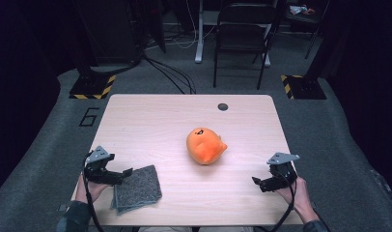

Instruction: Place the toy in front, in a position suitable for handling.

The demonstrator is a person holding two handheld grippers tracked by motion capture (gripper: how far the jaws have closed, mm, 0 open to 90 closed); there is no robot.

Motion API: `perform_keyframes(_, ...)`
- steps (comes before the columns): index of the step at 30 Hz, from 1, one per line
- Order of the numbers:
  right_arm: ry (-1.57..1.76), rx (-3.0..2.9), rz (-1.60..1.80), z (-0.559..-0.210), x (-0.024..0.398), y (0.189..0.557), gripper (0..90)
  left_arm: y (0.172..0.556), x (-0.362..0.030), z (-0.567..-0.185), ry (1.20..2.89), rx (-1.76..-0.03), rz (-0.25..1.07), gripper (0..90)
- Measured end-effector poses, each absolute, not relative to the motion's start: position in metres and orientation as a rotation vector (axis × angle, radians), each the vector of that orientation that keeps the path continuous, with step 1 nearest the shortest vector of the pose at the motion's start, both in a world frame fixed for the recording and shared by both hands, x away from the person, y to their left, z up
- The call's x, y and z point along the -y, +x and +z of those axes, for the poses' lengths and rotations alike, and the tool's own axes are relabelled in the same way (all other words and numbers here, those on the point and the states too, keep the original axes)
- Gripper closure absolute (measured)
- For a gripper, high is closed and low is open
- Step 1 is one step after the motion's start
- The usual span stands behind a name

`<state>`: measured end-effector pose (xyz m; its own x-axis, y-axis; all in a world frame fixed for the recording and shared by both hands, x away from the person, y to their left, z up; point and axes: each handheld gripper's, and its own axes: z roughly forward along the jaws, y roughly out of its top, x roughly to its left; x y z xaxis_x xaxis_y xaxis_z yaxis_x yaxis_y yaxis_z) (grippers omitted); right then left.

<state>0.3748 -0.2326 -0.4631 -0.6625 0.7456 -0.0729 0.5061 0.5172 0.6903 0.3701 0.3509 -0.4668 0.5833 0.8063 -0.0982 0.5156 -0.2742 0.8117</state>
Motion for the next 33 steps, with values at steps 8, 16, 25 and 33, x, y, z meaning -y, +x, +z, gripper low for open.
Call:
perform_keyframes(8, 0.894, -2.451, 0.923, -0.439, 0.193, 0.399, 2.9, 0.353, -0.342, -0.48, 2.029, -1.023, 0.426, 0.0)
perform_keyframes(16, 0.81, -2.481, 0.94, -0.42, 0.155, 0.434, 3.0, 0.354, -0.342, -0.483, 2.074, -0.997, 0.464, 0.0)
perform_keyframes(25, 0.744, -2.51, 0.928, -0.409, 0.112, 0.465, 5.0, 0.355, -0.341, -0.482, 2.081, -0.986, 0.485, 0.0)
perform_keyframes(33, 0.719, -2.553, 0.938, -0.41, 0.086, 0.485, 8.7, 0.356, -0.343, -0.483, 2.082, -0.976, 0.486, 0.0)
